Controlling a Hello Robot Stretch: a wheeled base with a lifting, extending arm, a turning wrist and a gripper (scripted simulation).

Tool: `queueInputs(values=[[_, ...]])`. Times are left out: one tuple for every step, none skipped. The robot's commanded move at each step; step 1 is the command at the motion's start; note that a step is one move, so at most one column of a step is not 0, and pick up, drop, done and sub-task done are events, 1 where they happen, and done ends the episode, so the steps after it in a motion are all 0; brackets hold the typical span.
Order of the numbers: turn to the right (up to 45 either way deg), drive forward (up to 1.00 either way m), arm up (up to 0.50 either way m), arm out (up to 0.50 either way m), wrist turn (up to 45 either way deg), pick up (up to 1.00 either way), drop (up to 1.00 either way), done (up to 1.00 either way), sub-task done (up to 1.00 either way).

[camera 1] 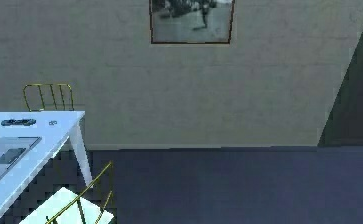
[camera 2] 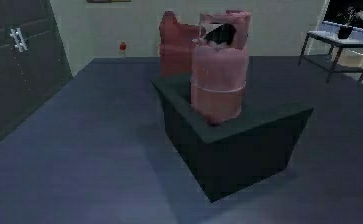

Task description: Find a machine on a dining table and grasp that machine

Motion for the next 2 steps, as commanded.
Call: queueInputs(values=[[-45.0, 0.0, 0.0, 0.0, 0.0, 0.0, 0.0, 0.0, 0.0], [-45.0, 0.0, 0.0, 0.0, 0.0, 0.0, 0.0, 0.0, 0.0]])
